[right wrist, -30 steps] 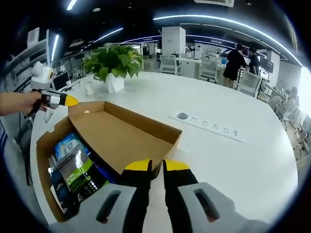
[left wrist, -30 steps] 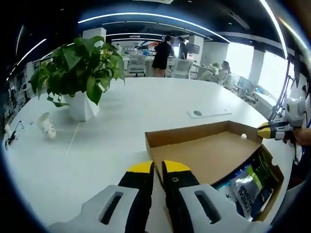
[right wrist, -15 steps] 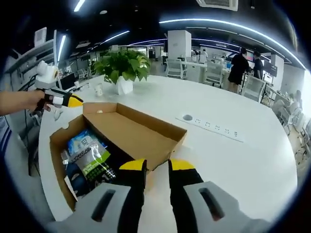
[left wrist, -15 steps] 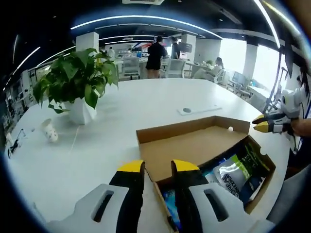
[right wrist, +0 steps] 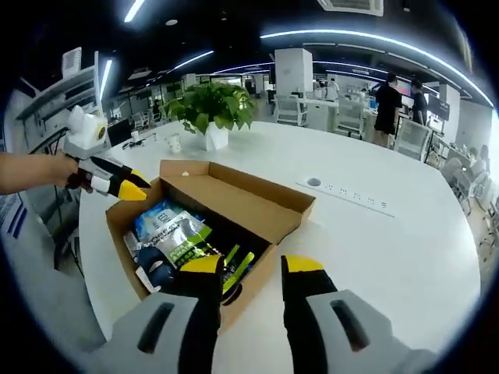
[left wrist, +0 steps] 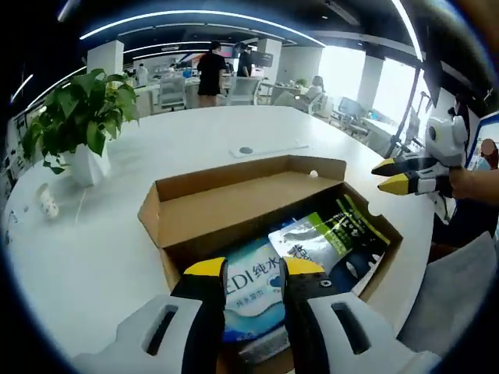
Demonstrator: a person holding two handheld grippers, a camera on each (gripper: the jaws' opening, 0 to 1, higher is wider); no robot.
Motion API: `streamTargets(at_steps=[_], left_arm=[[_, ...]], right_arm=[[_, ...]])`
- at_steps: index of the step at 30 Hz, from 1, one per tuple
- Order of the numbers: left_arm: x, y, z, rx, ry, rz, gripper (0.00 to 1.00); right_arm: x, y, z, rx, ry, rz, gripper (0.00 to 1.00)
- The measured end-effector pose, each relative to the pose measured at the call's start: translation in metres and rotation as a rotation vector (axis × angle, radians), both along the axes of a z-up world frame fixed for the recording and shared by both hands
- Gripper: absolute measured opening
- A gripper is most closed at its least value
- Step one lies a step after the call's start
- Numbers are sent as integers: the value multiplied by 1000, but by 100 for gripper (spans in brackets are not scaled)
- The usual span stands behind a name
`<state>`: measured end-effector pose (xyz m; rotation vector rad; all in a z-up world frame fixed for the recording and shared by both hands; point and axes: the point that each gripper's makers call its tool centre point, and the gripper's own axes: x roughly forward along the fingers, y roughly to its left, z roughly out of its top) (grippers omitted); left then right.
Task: Operate the shoe box by opening the lid, removing the specified soft item, and placing it in the target area until the item is outside and the box remains undamaged.
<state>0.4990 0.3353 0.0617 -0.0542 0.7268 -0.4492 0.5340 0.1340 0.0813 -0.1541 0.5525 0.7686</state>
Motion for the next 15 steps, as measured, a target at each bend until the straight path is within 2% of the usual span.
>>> streamTargets(at_steps=[1,9,11,15], left_arm=[[-1,-3,-2,-29,17,1,29],[-11,-12,-16,-101,93,-12,32],[-15,-17,-20,-143,127,-10,32],[-19,-22,-32,-169,177,-19,32]], right_arm=[[-2,0,1,4,1,1,30],[-21,-4,1,11,2,18,35],[-26,-4,1,14,3,20,36],[-32,-5,1,17,4,23,37]])
